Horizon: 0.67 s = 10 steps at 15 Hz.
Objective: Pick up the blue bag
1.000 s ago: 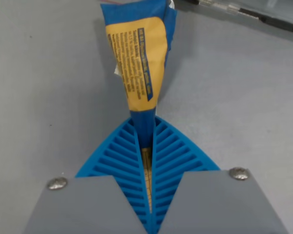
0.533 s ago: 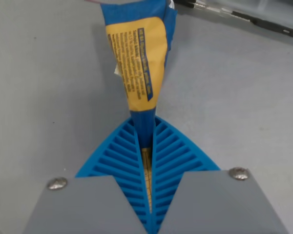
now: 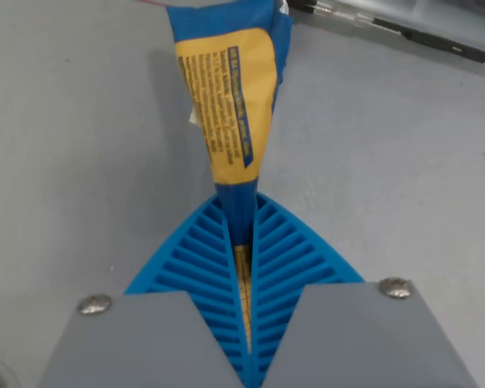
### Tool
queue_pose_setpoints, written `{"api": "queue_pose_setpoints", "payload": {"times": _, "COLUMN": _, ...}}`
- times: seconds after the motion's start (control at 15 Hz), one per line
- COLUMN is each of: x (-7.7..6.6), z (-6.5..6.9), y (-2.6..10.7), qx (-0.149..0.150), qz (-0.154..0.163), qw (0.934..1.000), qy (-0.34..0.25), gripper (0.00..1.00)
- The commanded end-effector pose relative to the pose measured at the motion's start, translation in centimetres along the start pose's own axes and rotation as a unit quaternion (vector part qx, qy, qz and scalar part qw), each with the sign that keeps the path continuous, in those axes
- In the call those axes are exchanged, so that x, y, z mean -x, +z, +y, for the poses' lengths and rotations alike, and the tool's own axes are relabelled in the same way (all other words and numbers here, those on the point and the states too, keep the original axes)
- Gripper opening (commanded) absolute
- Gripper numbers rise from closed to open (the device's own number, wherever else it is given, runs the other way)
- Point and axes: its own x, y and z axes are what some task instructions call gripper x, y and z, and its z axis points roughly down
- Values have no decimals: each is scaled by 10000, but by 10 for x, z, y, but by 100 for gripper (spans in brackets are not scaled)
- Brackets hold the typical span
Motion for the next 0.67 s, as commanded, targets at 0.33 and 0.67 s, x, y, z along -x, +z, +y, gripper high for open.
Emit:
{"api": "queue_pose_setpoints", "payload": {"times": 0.33, "x": 4, "z": -2, "y": -21, "qx": -108, "qz": -35, "qw": 9999, "qy": -102, "gripper": 0}}
{"api": "queue_pose_setpoints", "payload": {"times": 0.67, "x": 4, "z": -1, "y": -30, "qx": -108, "qz": -35, "qw": 9999, "qy": -102, "gripper": 0}}
